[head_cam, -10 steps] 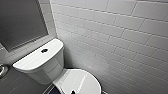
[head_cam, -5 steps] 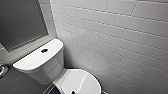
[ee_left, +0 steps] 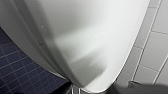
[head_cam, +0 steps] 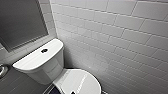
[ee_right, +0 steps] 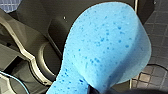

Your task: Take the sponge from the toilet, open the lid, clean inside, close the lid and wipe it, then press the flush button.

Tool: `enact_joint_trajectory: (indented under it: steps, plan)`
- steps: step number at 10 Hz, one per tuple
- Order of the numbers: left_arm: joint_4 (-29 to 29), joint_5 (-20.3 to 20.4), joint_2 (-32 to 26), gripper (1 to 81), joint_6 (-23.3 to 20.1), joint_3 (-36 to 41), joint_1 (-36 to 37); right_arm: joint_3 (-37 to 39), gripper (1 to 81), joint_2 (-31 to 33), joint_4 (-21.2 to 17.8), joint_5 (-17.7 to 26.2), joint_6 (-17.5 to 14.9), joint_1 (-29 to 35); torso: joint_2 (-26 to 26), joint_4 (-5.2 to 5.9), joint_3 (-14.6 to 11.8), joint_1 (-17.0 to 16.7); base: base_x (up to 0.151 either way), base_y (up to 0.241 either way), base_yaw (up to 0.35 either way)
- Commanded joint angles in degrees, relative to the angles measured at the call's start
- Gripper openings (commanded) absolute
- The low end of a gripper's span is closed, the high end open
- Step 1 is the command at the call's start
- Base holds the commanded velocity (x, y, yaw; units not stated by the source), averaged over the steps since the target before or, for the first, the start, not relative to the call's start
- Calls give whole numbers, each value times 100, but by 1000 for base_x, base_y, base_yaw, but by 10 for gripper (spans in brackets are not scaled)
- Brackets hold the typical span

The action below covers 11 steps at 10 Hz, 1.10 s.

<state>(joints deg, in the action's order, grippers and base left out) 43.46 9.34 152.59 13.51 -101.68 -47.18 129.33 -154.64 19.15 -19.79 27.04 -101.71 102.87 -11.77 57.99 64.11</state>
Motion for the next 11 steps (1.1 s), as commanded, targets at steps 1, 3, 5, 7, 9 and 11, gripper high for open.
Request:
enact_joint_trajectory:
  steps: [1, 3, 5, 7, 9, 11]
  plan:
    - [-214, 59, -44, 811, -120, 87, 573, -102, 10, 132, 133, 379, -6, -118, 0, 0, 0, 0, 0, 0, 0]
    - [-294, 86, -9, 811, -94, 34, 574, -111, 10, 141, 133, 379, -6, -136, 0, 0, 0, 0, 0, 0, 0]
    - [-303, 86, -17, 811, -94, 34, 600, -128, 10, 132, 133, 388, -14, -127, 0, 0, 0, 0, 0, 0, 0]
    - [-303, 86, -17, 811, -94, 87, 670, -120, 10, 124, 133, 388, -6, -127, 0, 0, 0, 0, 0, 0, 0]
    - [-295, 77, -114, 811, -94, 341, 749, -154, 10, 124, 133, 397, -6, -101, 0, 0, 0, 0, 0, 0, 0]
    - [-303, 86, -193, 811, -94, 526, 775, -172, 10, 132, 133, 397, -6, -100, 0, 0, 0, 0, 0, 0, 0]
